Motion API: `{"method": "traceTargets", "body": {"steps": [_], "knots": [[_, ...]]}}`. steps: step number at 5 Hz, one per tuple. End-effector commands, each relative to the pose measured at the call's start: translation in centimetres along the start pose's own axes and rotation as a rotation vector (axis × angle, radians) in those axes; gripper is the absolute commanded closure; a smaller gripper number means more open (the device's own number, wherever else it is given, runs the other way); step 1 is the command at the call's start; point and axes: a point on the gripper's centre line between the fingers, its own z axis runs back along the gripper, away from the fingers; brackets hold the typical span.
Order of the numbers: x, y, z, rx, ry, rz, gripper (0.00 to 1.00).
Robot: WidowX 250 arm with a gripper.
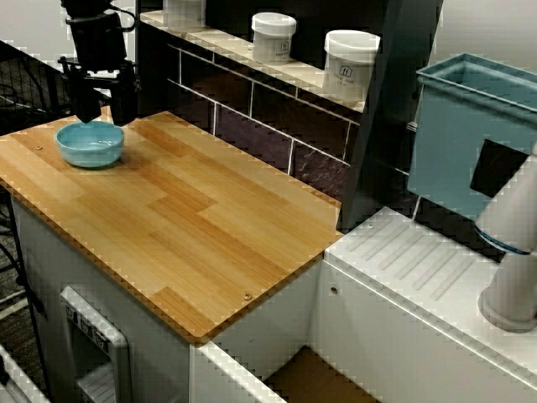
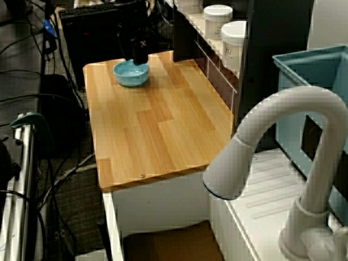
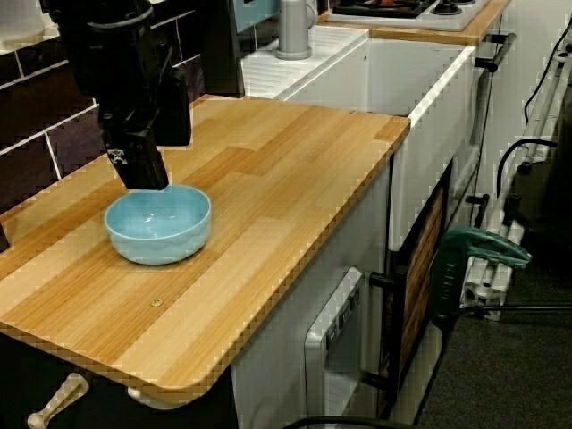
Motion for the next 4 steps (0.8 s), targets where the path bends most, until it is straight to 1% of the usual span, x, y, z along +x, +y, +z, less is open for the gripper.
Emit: {"method": "traceTargets", "body": {"steps": [1,2,3,4], "knots": [[0.8,2.9,3.8,0.005,-0.112,0.002,0.0],[1.3,4.0,3.5,0.026,-0.107,-0.005,0.0],[1.9,5.5,3.2,0.046,-0.07,-0.062,0.0],[1.8,6.0,2.1,0.05,-0.042,-0.156,0.0]]}}
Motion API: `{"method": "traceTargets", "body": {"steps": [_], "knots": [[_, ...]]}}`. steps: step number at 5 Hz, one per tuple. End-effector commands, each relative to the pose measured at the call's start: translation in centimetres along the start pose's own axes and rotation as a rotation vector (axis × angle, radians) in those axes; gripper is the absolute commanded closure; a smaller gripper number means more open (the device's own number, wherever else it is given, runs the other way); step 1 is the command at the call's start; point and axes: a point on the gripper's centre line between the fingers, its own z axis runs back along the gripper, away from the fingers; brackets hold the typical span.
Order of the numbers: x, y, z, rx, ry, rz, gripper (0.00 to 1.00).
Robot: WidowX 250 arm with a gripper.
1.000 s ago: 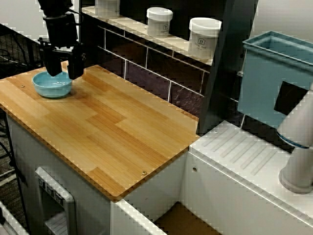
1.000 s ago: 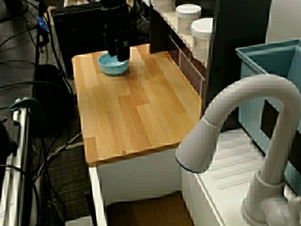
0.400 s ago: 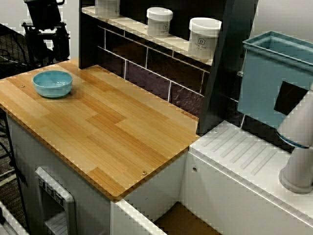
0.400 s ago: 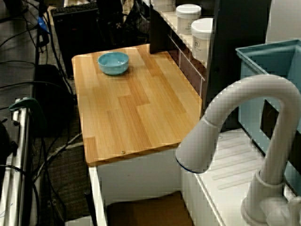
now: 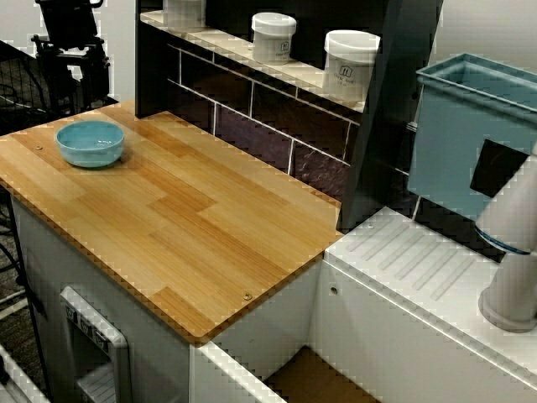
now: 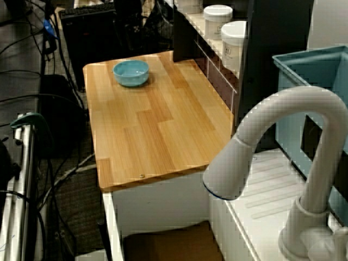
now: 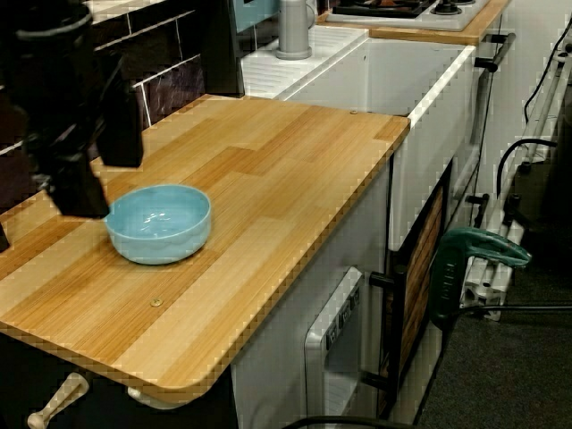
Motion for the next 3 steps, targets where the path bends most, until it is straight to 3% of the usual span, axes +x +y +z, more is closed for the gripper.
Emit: {"method": "traceTargets", "body": {"steps": [1,3], "knots": [[-0.6,1.1,-0.1,0.029,-0.007,-0.184,0.0],[-1.5,0.8,-1.4,0.011,0.017,-0.21,0.0]]}}
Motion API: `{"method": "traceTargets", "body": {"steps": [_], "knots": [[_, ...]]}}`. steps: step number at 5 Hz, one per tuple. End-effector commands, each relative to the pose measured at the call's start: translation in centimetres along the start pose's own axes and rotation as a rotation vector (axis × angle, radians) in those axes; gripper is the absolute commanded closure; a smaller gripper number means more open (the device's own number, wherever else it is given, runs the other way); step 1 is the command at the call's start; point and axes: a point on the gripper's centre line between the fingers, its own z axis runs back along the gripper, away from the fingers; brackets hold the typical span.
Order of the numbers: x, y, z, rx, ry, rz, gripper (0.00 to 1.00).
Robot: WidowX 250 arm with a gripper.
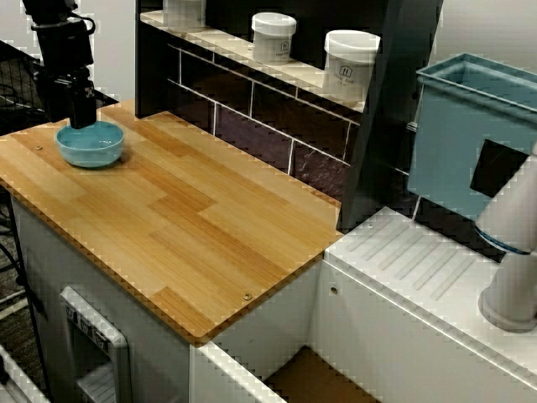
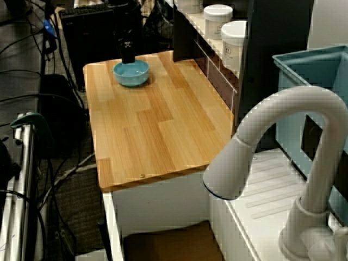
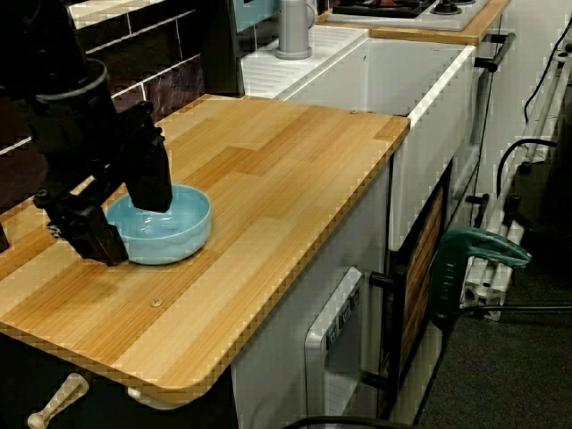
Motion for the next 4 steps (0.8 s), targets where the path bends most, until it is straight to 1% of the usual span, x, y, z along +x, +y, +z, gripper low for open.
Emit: {"method": "traceTargets", "body": {"steps": [1,2,3,4], "knots": [[-0.1,-0.6,0.1,0.05,-0.055,0.01,0.0],[0.4,-1.4,-0.6,0.05,-0.071,0.031,0.0],[1.0,-2.4,-1.0,0.039,-0.073,0.048,0.0],[0.8,-4.7,-1.5,0.016,-0.057,0.063,0.0]]}}
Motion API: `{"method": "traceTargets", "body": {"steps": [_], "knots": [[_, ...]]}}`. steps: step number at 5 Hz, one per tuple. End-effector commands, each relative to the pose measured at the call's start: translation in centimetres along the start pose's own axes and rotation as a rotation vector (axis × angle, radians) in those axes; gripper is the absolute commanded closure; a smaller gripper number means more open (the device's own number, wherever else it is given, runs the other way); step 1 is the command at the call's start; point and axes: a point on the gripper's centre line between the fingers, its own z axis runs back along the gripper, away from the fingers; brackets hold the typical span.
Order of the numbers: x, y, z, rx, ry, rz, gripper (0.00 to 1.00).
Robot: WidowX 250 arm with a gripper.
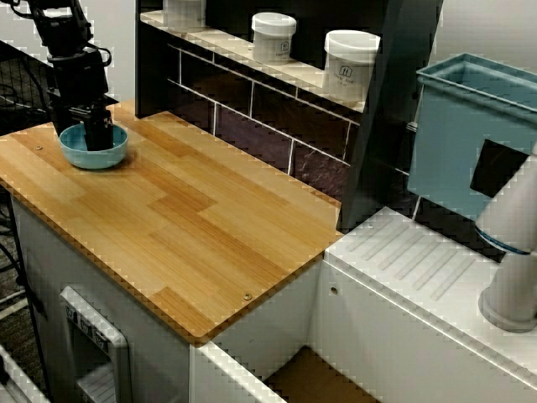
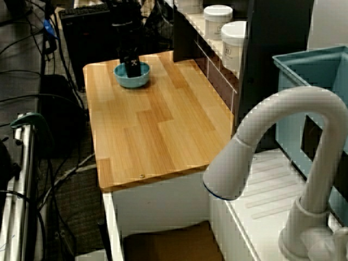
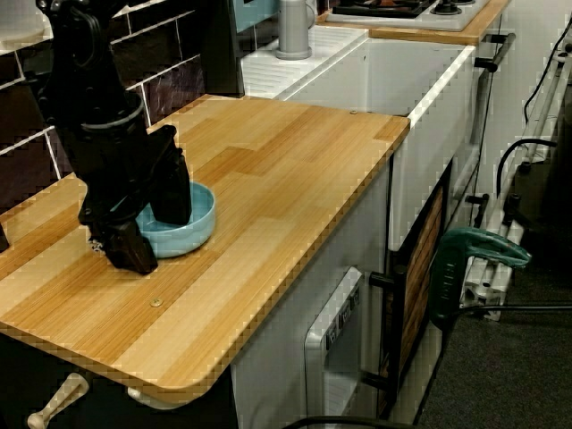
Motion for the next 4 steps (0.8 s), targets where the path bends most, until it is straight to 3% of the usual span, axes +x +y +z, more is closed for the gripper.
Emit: {"method": "traceTargets", "body": {"steps": [1,4], "knots": [[0.0,-4.9,0.8,0.024,-0.046,0.004,0.0],[0.4,-11.0,-2.0,0.093,-0.126,-0.021,0.0]]}}
